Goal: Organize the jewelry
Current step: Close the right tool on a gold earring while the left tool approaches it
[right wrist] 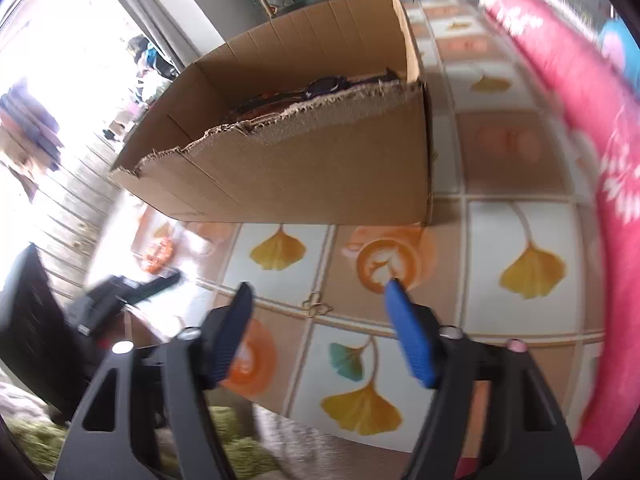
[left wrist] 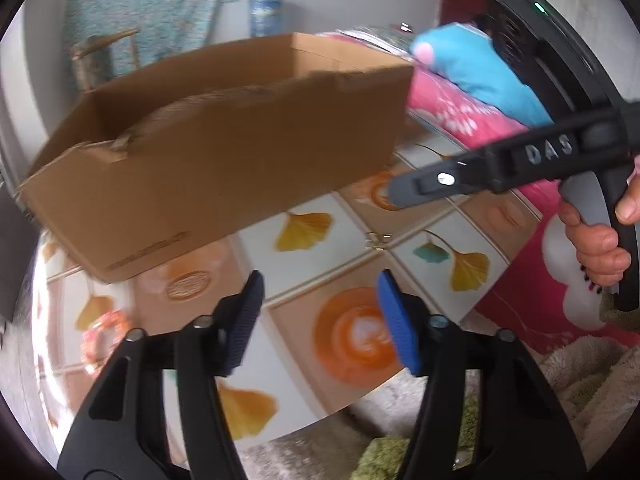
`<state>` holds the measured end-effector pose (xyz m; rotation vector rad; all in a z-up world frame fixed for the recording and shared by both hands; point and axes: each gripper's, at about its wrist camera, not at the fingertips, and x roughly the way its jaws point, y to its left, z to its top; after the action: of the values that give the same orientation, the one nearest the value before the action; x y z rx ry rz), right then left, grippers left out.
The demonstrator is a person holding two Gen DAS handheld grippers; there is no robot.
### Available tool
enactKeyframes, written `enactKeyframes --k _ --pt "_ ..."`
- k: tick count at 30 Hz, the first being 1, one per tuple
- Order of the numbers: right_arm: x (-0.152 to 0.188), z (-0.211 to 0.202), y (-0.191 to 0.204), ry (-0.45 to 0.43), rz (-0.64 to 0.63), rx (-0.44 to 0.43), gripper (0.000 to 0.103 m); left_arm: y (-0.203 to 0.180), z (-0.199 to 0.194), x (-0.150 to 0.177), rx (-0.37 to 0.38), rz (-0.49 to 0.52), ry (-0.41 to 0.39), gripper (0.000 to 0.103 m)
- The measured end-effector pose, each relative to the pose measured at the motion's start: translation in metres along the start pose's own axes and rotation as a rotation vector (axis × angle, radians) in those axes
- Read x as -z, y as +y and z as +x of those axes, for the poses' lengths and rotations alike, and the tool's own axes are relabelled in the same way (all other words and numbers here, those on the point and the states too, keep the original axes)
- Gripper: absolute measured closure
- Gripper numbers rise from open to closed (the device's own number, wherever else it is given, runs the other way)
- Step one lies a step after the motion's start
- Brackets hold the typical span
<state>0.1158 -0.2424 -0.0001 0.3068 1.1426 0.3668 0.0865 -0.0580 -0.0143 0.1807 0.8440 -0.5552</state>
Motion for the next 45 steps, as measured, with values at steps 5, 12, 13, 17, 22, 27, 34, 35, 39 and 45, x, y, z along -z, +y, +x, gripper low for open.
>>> enactKeyframes --k 5,12,13,17,22,27,34,35,39,45 --pt "0.002 0.013 -0.015 0.05 0.093 -0.074 0.073 -0.012 0.021 -0.011 0.067 0.041 0.02 0.074" --pt "0.003 0.023 -0.031 0.087 0.179 -0.163 0.091 -0.027 0.048 -0.03 0.098 0.097 0.055 0.082" --pt "0.006 0.024 -0.034 0.099 0.201 -0.188 0.092 -0.028 0.052 -0.033 0.097 0.103 0.061 0.083" --pt "0.01 0.034 -0.048 0.141 0.294 -0.253 0.093 -0.031 0.061 -0.035 0.092 0.113 0.087 0.083" --pt "0.014 0.045 -0.054 0.17 0.352 -0.293 0.094 -0.033 0.068 -0.037 0.089 0.115 0.1 0.083" --pt "0.017 0.056 -0.064 0.193 0.433 -0.379 0.094 -0.036 0.075 -0.04 0.085 0.127 0.102 0.083" --pt "0.021 0.053 -0.083 0.184 0.507 -0.439 0.094 -0.042 0.07 -0.034 0.075 0.142 0.104 0.083" --pt "0.02 0.051 -0.084 0.18 0.501 -0.425 0.094 -0.043 0.07 -0.034 0.076 0.142 0.105 0.083" --pt "0.016 0.041 -0.086 0.148 0.481 -0.385 0.094 -0.045 0.071 -0.034 0.073 0.148 0.107 0.084" --pt "0.019 0.043 -0.092 0.142 0.487 -0.376 0.094 -0.049 0.072 -0.035 0.064 0.16 0.111 0.085"
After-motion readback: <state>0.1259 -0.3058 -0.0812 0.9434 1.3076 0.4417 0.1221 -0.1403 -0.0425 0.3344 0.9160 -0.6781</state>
